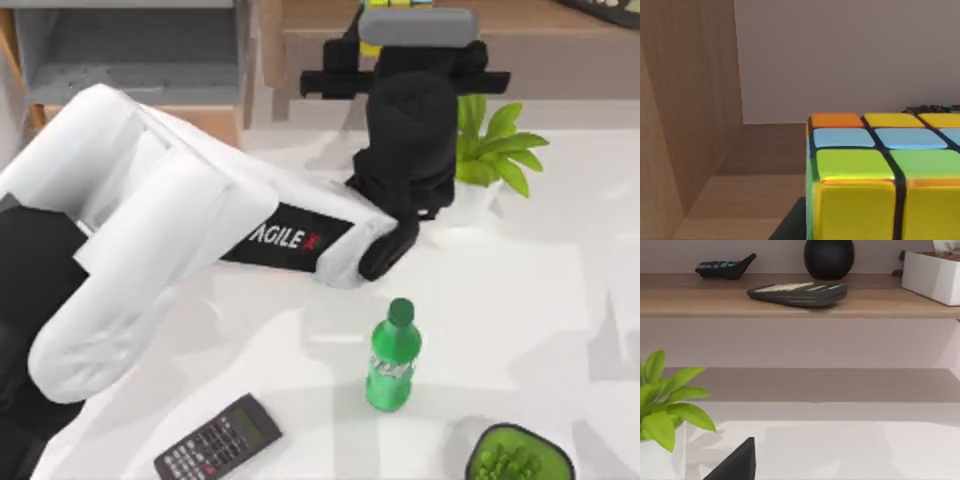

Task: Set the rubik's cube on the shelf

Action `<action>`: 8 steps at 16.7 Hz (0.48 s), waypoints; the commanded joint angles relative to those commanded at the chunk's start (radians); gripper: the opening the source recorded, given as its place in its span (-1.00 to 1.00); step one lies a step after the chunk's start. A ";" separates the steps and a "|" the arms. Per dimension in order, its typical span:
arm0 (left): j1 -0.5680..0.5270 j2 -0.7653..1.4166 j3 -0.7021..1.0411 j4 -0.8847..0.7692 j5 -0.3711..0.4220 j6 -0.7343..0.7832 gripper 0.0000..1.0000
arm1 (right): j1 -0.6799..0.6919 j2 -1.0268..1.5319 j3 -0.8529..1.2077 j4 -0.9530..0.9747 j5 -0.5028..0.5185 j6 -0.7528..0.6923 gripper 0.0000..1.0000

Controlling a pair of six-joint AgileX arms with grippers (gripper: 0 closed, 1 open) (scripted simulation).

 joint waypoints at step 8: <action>-0.001 0.009 0.001 0.036 0.008 -0.010 -1.00 | 0.000 0.000 0.000 0.000 0.000 0.000 1.00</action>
